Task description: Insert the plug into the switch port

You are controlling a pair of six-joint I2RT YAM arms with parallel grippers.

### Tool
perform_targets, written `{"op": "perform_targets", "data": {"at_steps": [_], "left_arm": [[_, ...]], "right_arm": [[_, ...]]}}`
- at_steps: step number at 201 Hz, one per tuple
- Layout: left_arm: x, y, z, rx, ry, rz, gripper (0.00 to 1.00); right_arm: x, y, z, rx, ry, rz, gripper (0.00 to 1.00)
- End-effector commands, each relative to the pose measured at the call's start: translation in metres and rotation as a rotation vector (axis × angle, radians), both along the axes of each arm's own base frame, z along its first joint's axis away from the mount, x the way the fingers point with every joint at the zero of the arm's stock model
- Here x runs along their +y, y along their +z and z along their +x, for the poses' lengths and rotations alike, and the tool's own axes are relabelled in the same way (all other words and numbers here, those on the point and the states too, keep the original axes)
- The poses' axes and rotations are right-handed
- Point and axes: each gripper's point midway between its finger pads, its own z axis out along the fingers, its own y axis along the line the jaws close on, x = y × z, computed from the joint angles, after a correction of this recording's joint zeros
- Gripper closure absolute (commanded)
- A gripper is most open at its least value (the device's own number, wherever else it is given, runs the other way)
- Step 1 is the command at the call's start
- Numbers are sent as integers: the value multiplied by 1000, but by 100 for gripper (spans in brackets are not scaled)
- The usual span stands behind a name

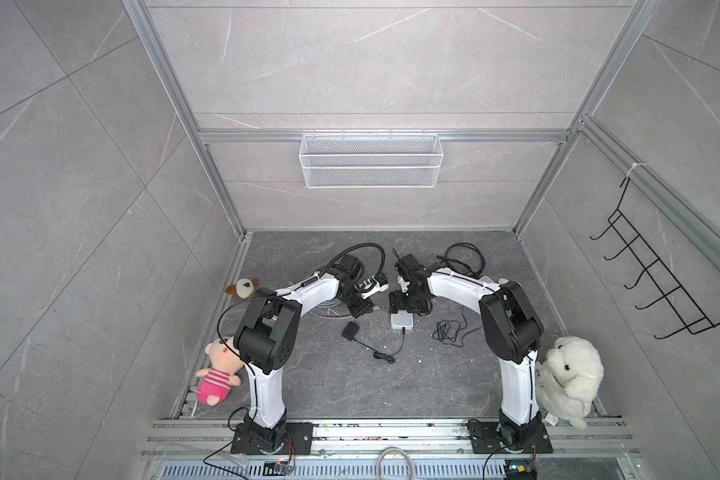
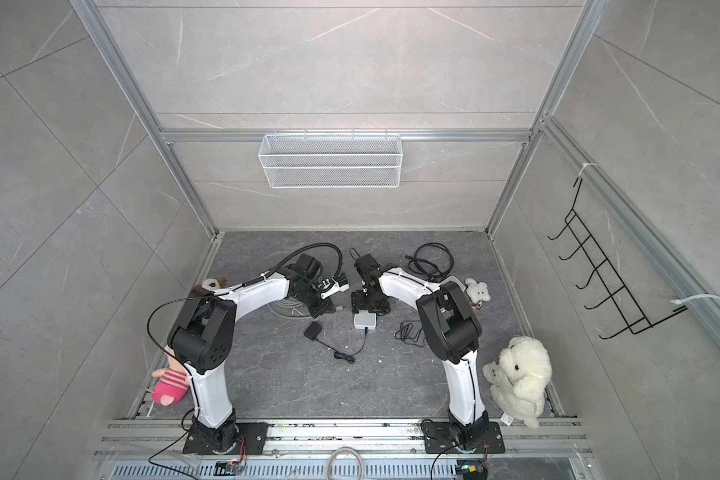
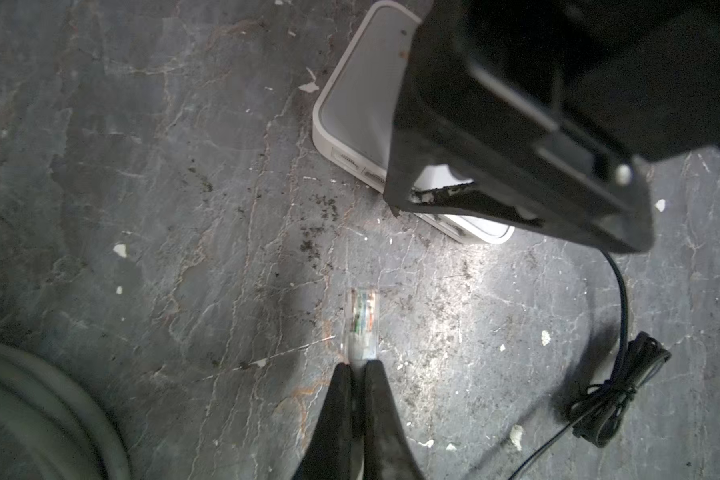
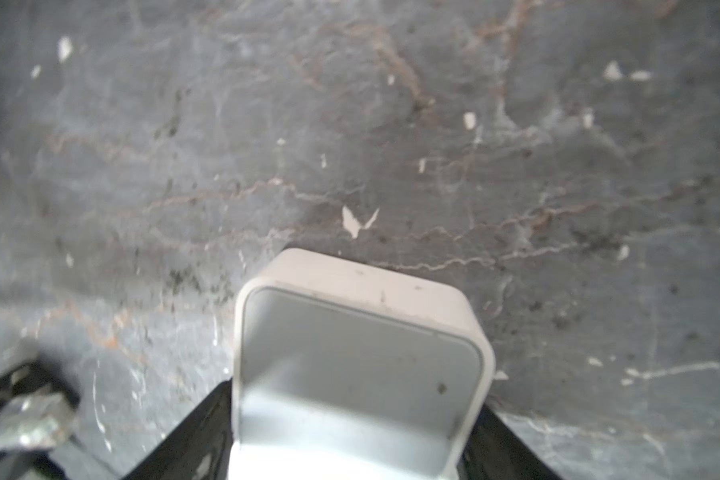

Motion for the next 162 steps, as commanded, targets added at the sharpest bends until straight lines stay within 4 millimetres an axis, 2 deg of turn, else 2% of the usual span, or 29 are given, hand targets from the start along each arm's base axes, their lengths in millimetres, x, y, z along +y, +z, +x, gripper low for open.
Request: {"op": "perform_targets", "data": {"at_steps": [1, 33, 73, 112, 132, 162], "left_arm": [[-20, -4, -9, 40, -35, -10, 100], [-30, -14, -5, 92, 34, -9, 100], [-43, -25, -9, 107, 41, -15, 100], [-41, -32, -10, 106, 49, 9, 100], [-41, -33, -11, 91, 36, 11, 100], [-49, -29, -15, 39, -34, -4, 100]], "right_arm": [[-21, -32, -29, 131, 156, 35, 22], [-28, -30, -31, 121, 267, 49, 22], [-36, -36, -29, 148, 277, -11, 13], [-29, -18, -21, 154, 168, 106, 9], [-36, -11, -17, 167, 76, 158, 12], [-46, -12, -12, 175, -22, 194, 19]]}}
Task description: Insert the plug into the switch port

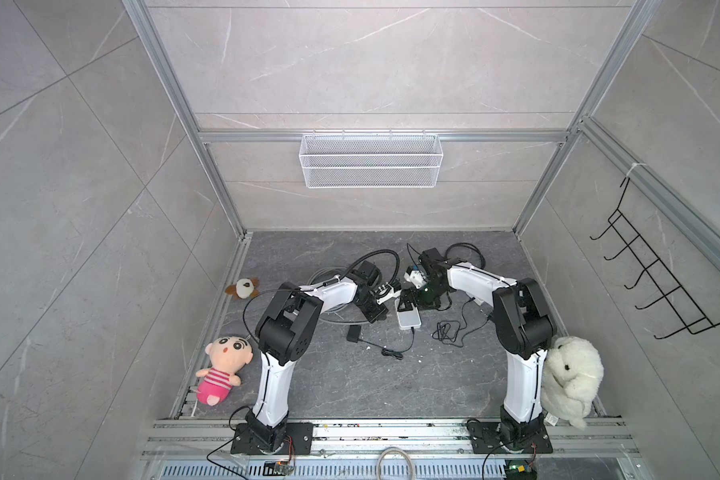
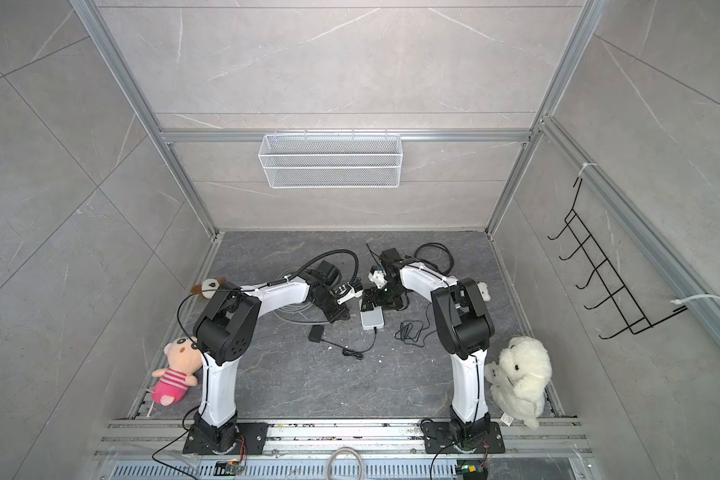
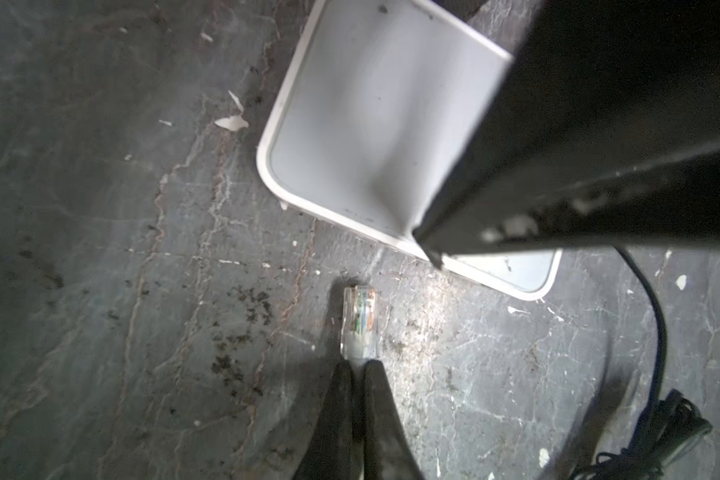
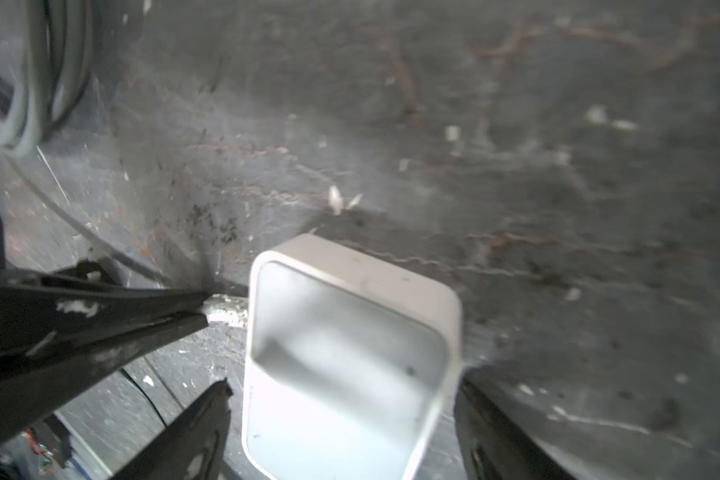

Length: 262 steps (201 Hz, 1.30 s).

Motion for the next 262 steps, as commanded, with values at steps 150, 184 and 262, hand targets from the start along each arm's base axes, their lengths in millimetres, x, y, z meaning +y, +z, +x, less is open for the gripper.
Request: {"op": "perform_targets", "data": {"at_steps": [150, 184, 262], "left_arm": [[-24, 26, -10, -107, -113, -108, 100], [-23, 26, -8, -113, -110, -113, 100], [-24, 27, -3, -117, -96, -148, 100]], "right_arm": [[-22, -44, -31, 198, -94, -56, 45], [-20, -46, -33, 199, -75, -71, 47], [-15, -48, -34, 194, -47, -87, 51]]}}
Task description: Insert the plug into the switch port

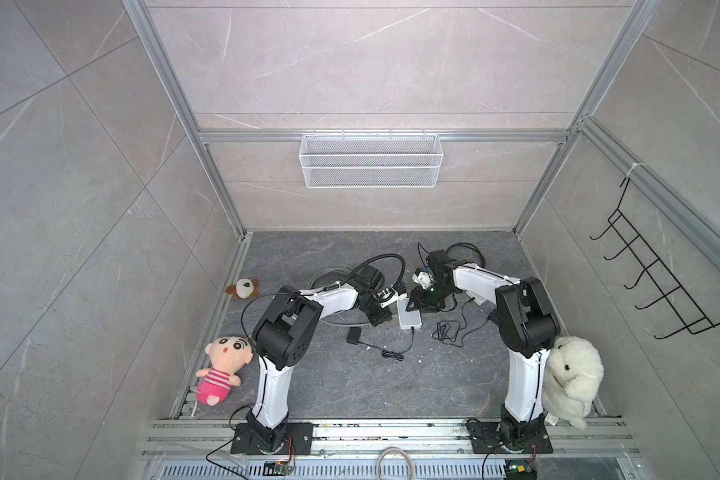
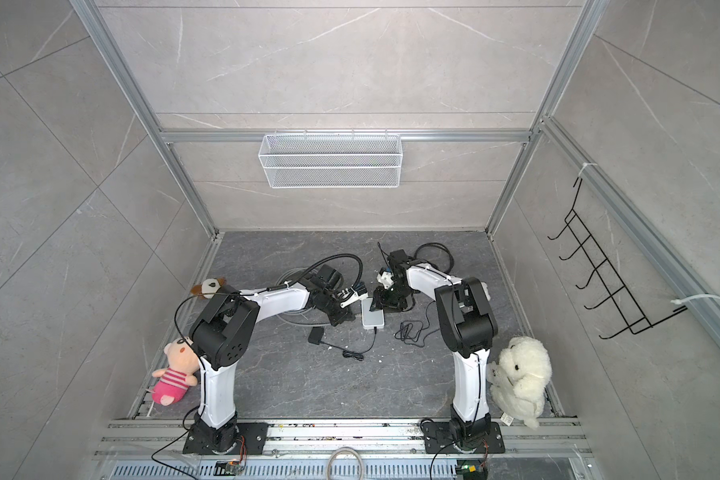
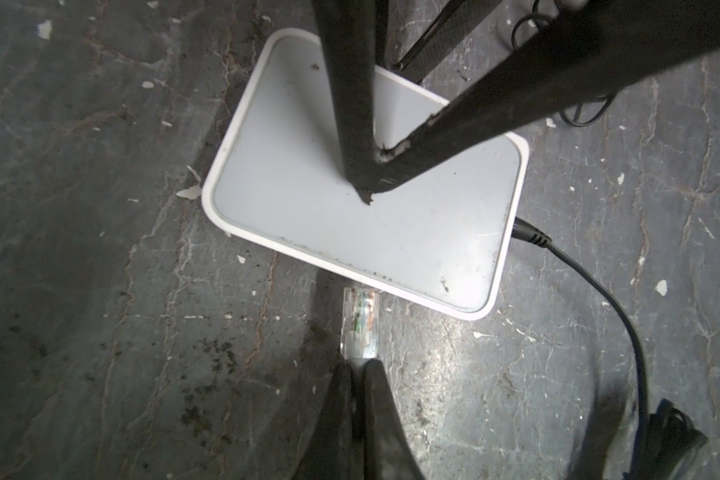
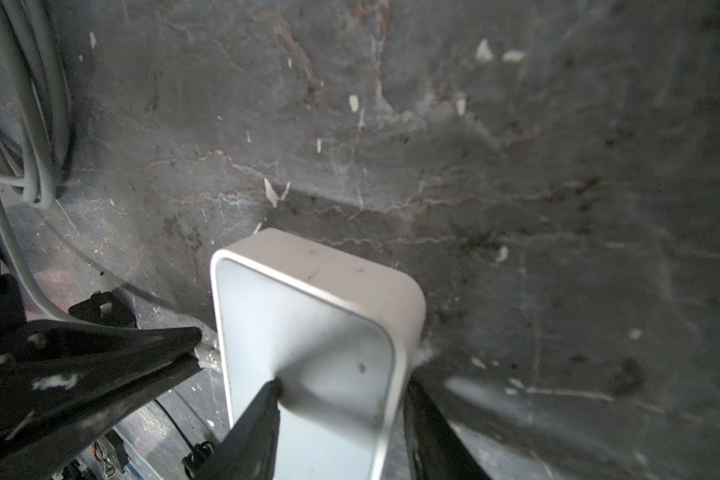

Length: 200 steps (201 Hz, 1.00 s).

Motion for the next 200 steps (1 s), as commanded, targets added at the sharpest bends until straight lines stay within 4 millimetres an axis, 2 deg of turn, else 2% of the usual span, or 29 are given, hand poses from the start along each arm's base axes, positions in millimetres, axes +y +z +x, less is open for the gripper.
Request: {"op": "perform_targets", "data": {"at_steps": [1, 31, 98, 139, 168, 200], "left_arm": [[-8, 19, 2, -22, -20, -64, 100], [-9, 20, 2, -33, -25, -73, 100], [-15, 16, -4, -17, -65, -105, 100], [-12, 6, -7, 1, -62, -80, 100], [-13, 8, -8, -12, -53, -106, 100], [-19, 17, 1, -34, -41, -123, 100]], "right_arm": [[-8, -40, -32, 129, 40, -105, 51], [-7, -40, -33, 132, 53, -105, 51], [15, -32, -37, 121, 103, -6, 52], [24, -27, -38, 131, 101, 51, 52], [26, -28, -38, 139, 104, 57, 52], [34, -26, -44, 140, 134, 66, 53]]}}
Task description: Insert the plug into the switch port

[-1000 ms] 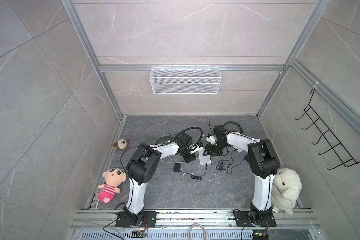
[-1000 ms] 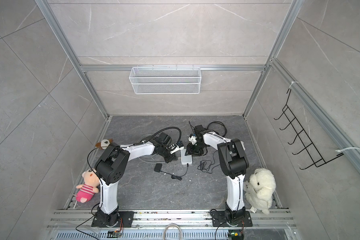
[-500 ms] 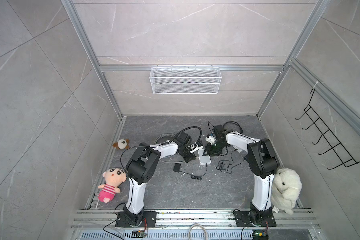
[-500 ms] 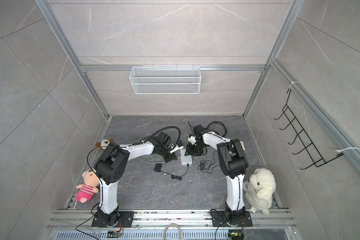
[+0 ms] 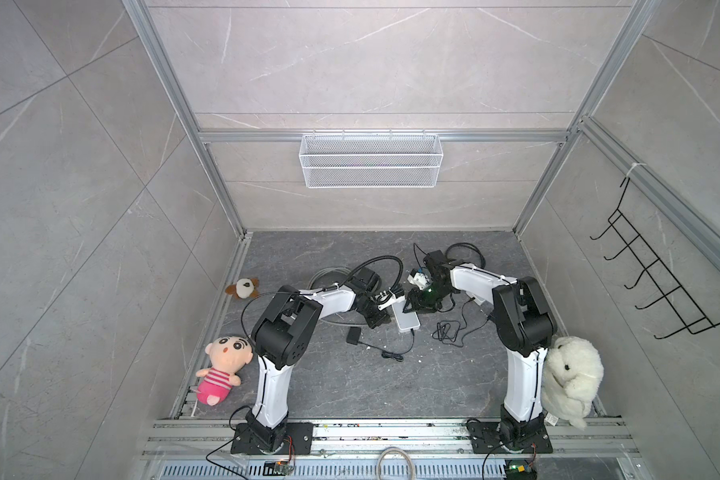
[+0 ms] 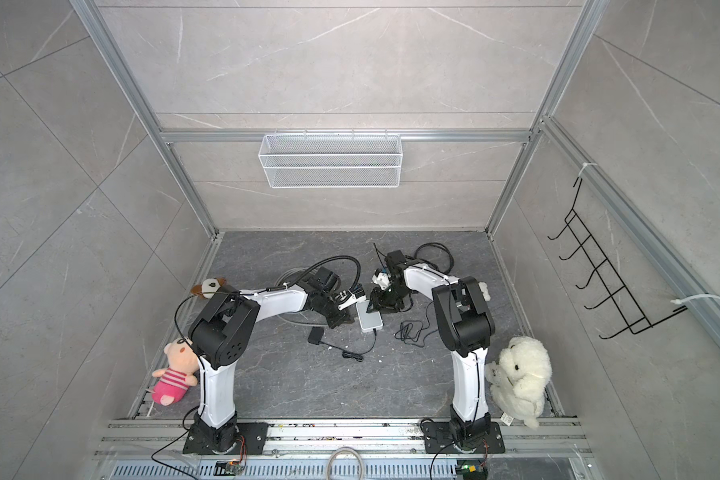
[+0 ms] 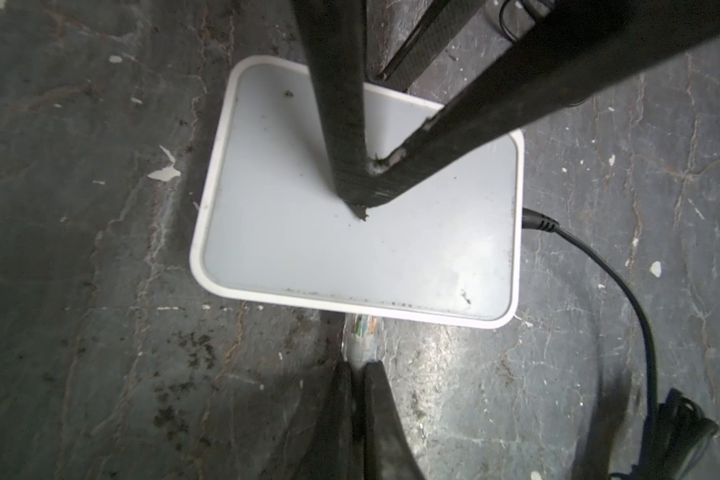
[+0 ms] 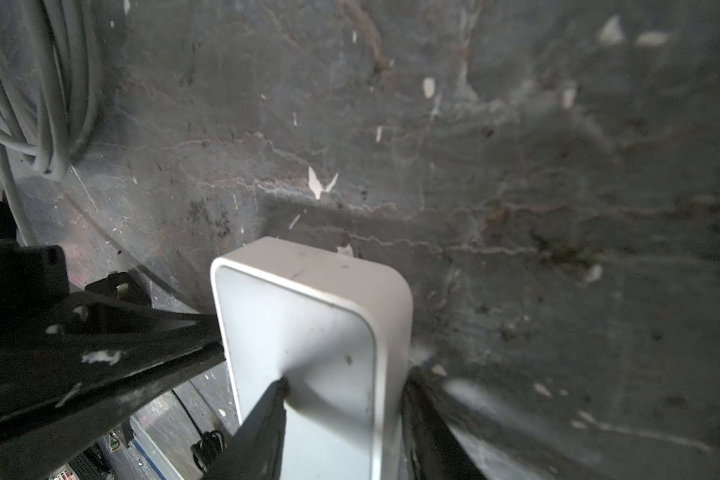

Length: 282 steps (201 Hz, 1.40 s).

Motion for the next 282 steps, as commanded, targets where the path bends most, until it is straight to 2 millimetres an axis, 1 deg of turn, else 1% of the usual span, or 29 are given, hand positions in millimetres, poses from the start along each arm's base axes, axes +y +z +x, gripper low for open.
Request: {"op": "perform_targets", "data": {"at_steps": [1, 11, 32, 49, 78, 98, 115, 144, 178, 200, 218, 233, 246, 264, 282], "left_arm": [[-22, 25, 8, -55, -20, -100, 100], [-26, 29, 13, -63, -1, -115, 100], [-29, 30, 23, -69, 45, -117, 100], [-30, 30, 26, -73, 49, -116, 100], [-36, 43, 30, -100, 22, -143, 100], [-42, 51, 34, -119, -2, -154, 100], [-46, 53, 37, -122, -18, -154, 100], [-55, 52, 37, -125, -52, -180, 100], [-65, 54, 46, -141, -52, -196, 100], [-72, 61, 54, -173, -56, -217, 100], [-76, 71, 60, -197, -62, -227, 100], [-80, 80, 61, -206, -81, -246, 100], [-84, 86, 59, -209, -99, -271, 100], [-90, 86, 60, -218, -115, -298, 100], [-98, 82, 61, -213, -124, -320, 100]], "right_arm": [[20, -27, -38, 135, 73, 12, 53], [23, -27, -41, 145, 65, 22, 54], [25, -30, -48, 175, 34, 22, 55], [30, -30, -57, 188, 27, 40, 56], [41, -32, -66, 175, 63, 20, 58], [44, -31, -66, 164, 62, 13, 59], [47, -28, -63, 156, 53, 23, 59], [60, -21, -61, 170, 33, 97, 60], [73, -18, -68, 187, 41, 126, 60], [81, -16, -74, 195, 50, 137, 61], [79, -19, -77, 194, 57, 108, 61], [77, -20, -78, 195, 58, 94, 62], [79, -19, -78, 197, 57, 107, 62], [88, -14, -78, 204, 49, 156, 63], [95, -14, -80, 211, 48, 174, 63]]}}
